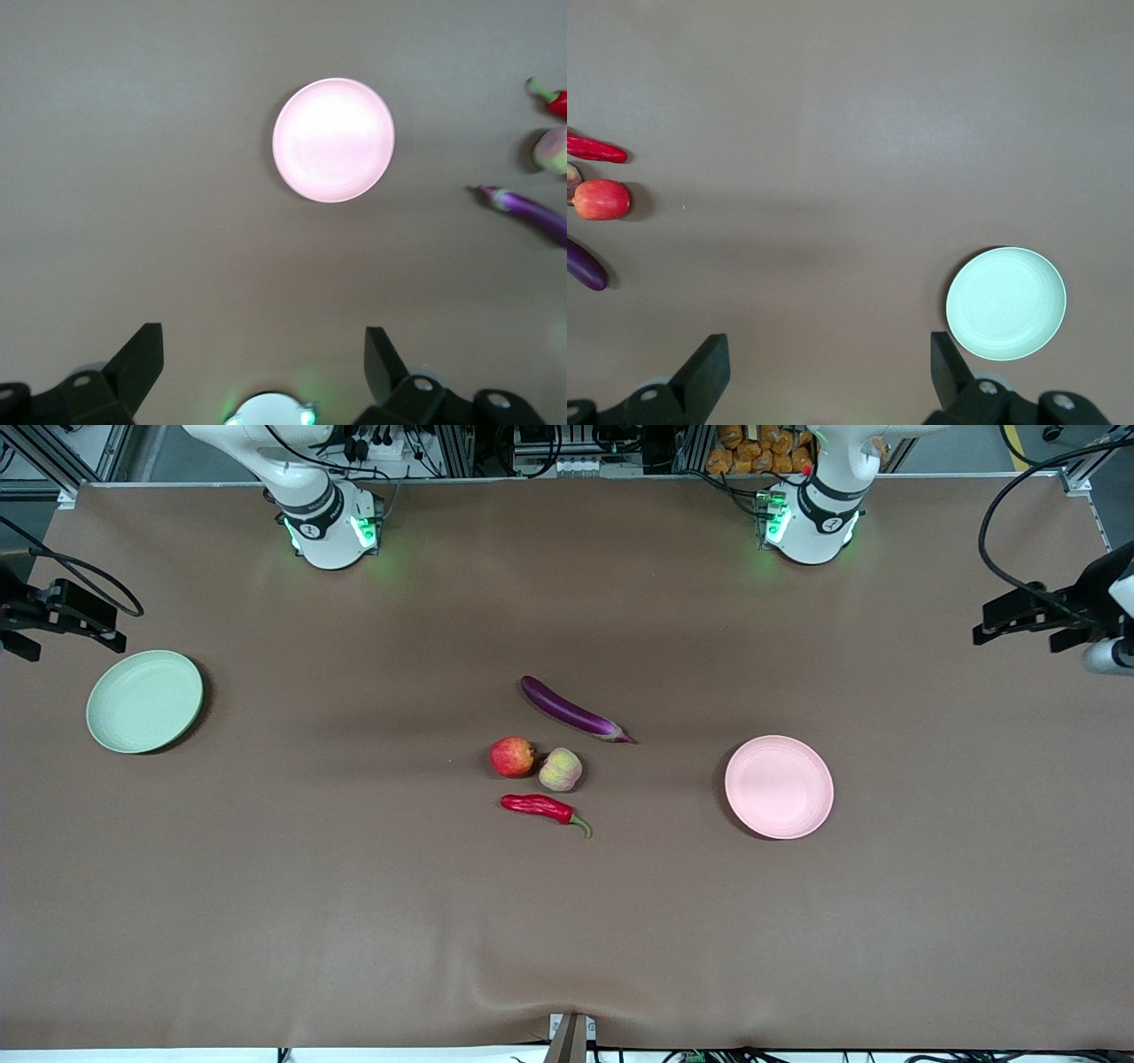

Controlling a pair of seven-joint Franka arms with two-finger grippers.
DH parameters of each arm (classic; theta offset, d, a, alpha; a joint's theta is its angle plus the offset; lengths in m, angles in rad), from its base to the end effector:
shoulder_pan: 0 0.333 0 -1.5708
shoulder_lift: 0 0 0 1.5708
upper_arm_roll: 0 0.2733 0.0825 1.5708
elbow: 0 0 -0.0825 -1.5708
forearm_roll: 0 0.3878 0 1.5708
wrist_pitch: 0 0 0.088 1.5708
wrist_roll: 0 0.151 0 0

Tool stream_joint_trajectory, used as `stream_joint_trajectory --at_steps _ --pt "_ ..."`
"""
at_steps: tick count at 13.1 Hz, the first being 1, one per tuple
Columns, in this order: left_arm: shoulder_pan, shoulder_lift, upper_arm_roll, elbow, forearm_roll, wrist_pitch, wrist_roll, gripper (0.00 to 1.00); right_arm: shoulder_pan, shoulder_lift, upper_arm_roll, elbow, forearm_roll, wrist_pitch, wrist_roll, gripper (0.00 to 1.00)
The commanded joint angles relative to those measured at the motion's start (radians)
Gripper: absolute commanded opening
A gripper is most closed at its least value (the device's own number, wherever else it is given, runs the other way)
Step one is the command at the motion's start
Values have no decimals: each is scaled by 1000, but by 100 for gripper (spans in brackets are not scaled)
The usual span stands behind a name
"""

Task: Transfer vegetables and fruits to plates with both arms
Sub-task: 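Reach down and grasp the purple eggplant with the left gripper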

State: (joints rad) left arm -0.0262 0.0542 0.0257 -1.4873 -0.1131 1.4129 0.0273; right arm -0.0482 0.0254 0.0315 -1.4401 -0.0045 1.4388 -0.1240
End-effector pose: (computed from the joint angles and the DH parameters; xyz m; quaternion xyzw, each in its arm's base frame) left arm 0.5503 -0.0190 0.5352 0.9962 -0.0191 -0.0634 0.0564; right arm 0.5502 -0.0101 0.5736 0.9985 0.0534 -0.0134 0.0009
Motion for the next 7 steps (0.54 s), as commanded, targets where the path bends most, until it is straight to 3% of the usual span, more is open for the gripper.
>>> stream_joint_trajectory --at_steps 1,2,7 --pt "-21 80 -9 27 -109 8 -172 100 -16 -4 11 -3 11 3 6 100" --pt "-44 117 -7 27 -161 29 -263 100 -18 -4 11 -3 12 6 6 100" --pt "-268 225 -7 25 -169 216 -621 100 -19 8 11 -5 11 5 6 100"
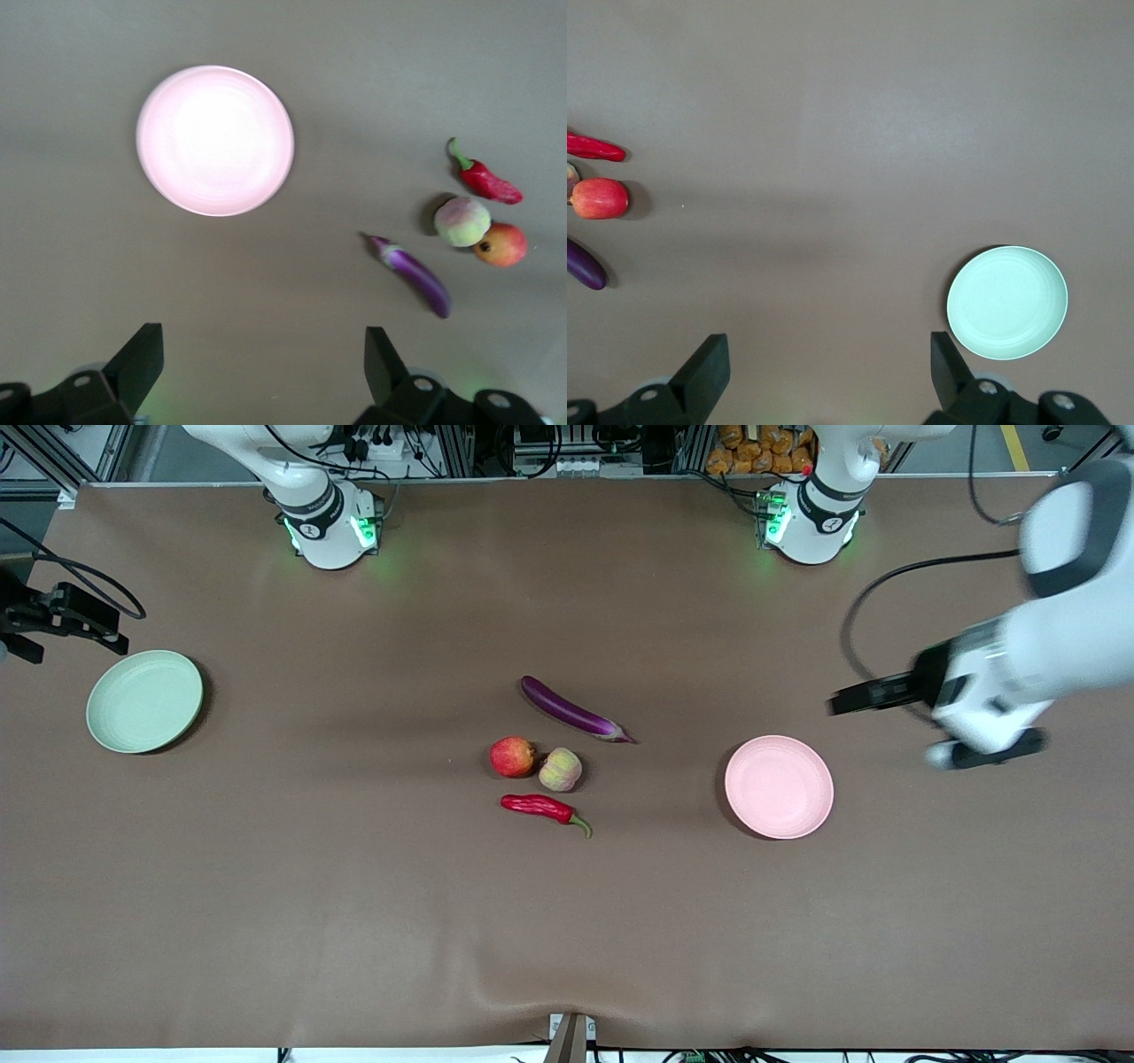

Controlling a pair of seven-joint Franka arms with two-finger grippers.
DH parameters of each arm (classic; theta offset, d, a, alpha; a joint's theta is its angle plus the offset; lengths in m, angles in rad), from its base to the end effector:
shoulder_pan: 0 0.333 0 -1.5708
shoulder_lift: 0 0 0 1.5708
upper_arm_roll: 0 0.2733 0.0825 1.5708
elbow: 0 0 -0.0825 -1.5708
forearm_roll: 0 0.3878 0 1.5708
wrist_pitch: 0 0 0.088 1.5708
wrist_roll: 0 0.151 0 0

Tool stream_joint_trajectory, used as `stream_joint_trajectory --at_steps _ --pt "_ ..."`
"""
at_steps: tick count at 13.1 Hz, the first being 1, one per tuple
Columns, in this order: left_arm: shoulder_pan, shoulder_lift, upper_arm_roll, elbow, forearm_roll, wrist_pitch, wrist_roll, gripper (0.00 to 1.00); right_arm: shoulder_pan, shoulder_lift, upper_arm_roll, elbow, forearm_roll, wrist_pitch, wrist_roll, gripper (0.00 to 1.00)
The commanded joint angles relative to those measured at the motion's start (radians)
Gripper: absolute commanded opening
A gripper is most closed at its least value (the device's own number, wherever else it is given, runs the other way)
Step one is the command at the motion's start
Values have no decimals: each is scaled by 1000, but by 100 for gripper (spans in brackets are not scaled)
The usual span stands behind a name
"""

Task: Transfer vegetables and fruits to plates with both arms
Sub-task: 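Reach down and grasp the purple eggplant with the left gripper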

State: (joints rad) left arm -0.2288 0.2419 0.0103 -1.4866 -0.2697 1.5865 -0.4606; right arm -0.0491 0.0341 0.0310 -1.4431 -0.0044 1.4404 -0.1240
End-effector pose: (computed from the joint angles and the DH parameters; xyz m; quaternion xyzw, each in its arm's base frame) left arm 0.5849 -0.1712 0.4425 0.9800 0.1309 -0.1105 0.1017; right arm 0.5524 -0.0110 0.5676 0.9984 0.0527 -0.0185 0.0003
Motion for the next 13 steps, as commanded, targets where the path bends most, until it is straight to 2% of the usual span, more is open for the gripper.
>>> stream_joint_trajectory --at_steps 1,5,8,10,13 --pt "-105 57 8 25 -8 93 -250 100 -17 -2 12 -2 11 -1 6 100" --pt "-242 140 10 -9 -6 228 -508 100 -20 9 10 1 9 6 4 100" --pt "-322 135 11 -170 -5 467 -663 100 -18 35 12 7 -6 26 4 100" --pt "-366 169 11 -198 7 542 -746 100 -20 38 10 7 -2 23 4 100" --pt "-450 241 10 -205 73 613 -1013 100 -25 69 10 7 -8 26 3 100"
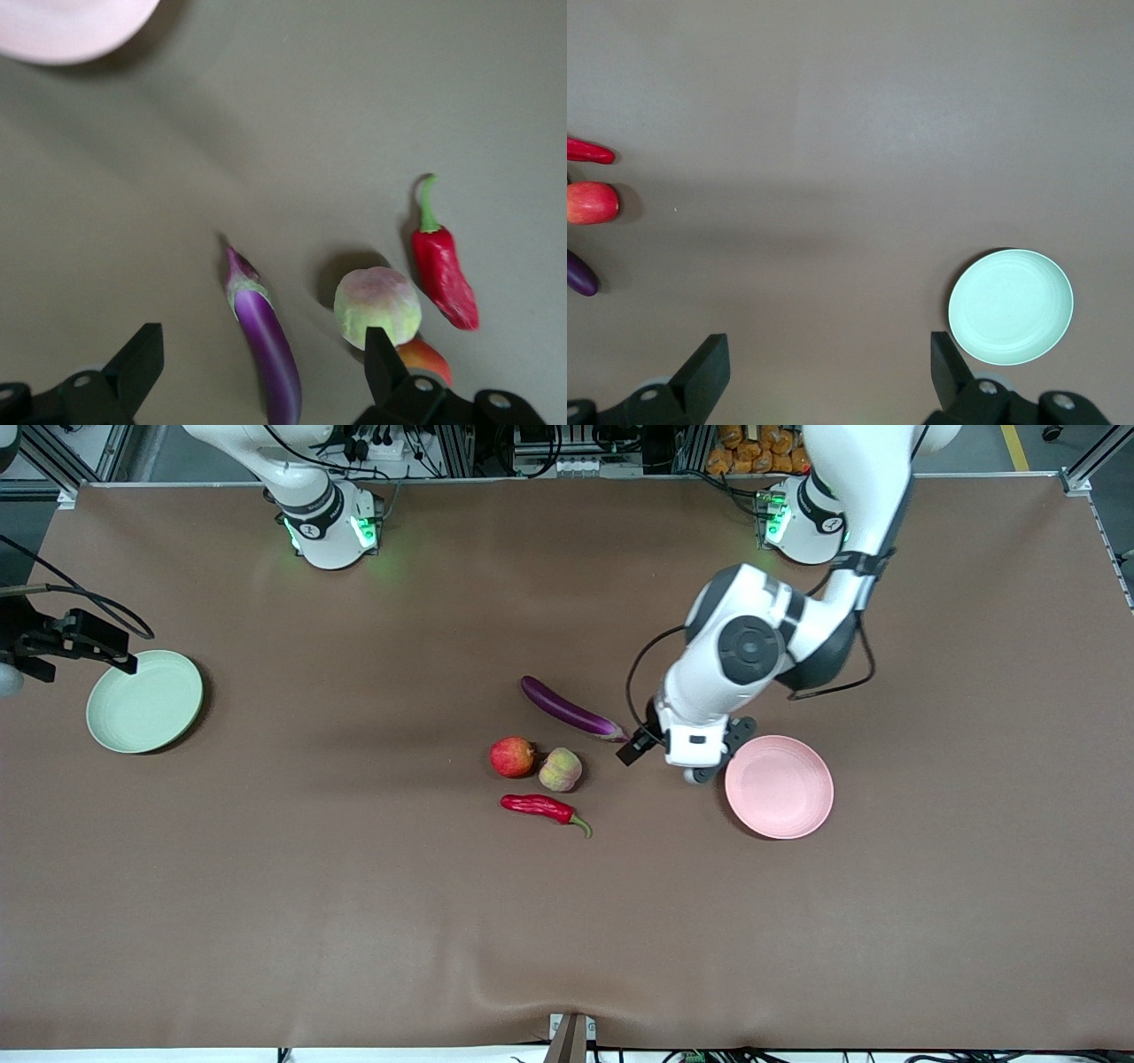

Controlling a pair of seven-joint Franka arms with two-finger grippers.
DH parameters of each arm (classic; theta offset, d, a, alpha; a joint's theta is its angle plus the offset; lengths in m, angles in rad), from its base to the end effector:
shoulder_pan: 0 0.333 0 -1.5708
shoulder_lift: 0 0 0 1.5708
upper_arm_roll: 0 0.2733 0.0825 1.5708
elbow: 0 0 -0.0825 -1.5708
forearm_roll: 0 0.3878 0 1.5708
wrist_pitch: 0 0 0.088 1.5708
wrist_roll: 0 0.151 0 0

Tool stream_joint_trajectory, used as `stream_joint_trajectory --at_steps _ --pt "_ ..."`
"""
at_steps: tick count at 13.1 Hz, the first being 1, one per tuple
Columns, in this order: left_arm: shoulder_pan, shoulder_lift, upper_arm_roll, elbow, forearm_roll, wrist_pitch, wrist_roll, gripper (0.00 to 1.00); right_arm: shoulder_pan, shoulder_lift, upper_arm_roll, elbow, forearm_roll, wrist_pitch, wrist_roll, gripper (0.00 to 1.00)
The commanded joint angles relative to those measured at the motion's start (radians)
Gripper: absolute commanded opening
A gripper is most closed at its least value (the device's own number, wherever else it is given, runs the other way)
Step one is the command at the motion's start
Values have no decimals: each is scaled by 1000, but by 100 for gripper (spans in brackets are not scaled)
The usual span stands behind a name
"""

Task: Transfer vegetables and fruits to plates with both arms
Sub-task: 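Reach down and grasp the purple eggplant with the left gripper, then lift the eggplant with the left gripper while the right gripper reaches the apple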

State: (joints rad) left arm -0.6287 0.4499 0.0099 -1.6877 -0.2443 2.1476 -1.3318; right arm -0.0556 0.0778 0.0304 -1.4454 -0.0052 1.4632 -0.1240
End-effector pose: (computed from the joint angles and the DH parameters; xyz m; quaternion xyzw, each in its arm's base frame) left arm 0.5226 -0.3959 0.2564 0.9075 0.4078 -0.0802 0.0605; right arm 0.5655 -0.0156 0.5439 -0.9983 -0.0491 0.0300 0.0008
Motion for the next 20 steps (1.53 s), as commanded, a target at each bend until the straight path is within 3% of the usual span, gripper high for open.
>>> stream_joint_trajectory --at_steps 1,4,8,13,17,20 --pt "-89 48 12 -24 83 81 -240 100 -18 49 11 10 -12 15 1 100" --pt "-158 55 12 -150 157 271 -520 100 -20 111 11 7 -9 17 3 100" --pt "-180 113 13 -150 161 313 -659 100 -32 126 11 4 23 23 48 100" --pt "-220 165 18 -162 230 314 -788 100 -9 123 14 -44 276 12 502 100" --pt "-226 210 19 -150 260 365 -819 100 78 126 14 -73 297 37 640 100" --pt "-229 213 18 -135 270 367 -819 100 193 125 14 -98 295 113 933 100"
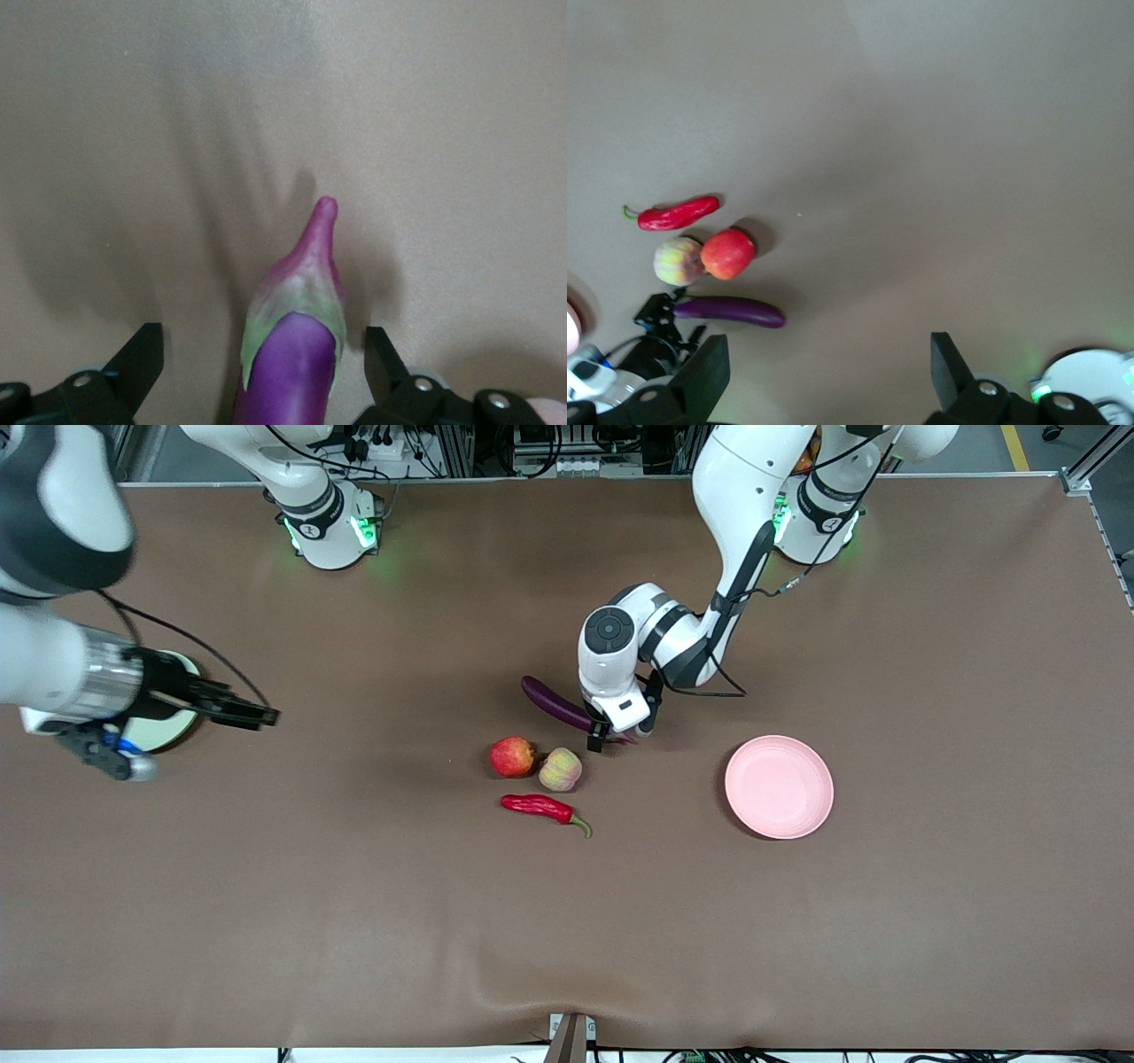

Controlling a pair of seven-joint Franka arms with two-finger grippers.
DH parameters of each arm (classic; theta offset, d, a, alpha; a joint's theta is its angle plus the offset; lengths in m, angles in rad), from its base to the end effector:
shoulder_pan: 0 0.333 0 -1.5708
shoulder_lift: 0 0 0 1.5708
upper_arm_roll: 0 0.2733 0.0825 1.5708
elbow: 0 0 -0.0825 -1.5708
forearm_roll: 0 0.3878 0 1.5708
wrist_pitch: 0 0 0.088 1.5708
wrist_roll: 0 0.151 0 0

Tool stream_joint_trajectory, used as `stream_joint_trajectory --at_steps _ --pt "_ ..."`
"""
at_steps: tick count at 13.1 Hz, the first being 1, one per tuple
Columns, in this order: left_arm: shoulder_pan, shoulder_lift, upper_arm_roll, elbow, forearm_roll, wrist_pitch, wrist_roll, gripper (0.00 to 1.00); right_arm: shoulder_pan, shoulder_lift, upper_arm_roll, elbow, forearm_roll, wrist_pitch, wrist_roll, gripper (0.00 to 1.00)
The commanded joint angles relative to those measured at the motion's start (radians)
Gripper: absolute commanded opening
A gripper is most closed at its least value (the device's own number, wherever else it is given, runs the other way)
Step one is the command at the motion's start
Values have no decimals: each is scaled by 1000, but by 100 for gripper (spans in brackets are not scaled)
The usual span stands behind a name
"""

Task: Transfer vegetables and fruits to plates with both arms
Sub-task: 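Lift the eggplant with the left gripper while the right gripper reaches the apple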

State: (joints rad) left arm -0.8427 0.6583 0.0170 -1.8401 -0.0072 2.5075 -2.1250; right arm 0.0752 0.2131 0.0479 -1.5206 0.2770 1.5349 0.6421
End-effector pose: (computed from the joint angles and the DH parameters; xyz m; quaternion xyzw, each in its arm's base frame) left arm 0.4208 -0.4559 0.0877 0.7956 0.6058 0.0035 0.0043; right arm 0.5825 0.1128 0.4421 -0.9496 0.2612 0.1444 0.0959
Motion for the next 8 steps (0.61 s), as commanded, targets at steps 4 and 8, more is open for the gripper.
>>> stream_joint_trajectory --at_steps 4,8 --pt "-18 1 9 18 55 7 -26 0 133 -9 -2 -175 10 186 292 100" --pt "-16 -35 9 9 55 -13 -24 0 261 34 -2 -254 8 333 500 100"
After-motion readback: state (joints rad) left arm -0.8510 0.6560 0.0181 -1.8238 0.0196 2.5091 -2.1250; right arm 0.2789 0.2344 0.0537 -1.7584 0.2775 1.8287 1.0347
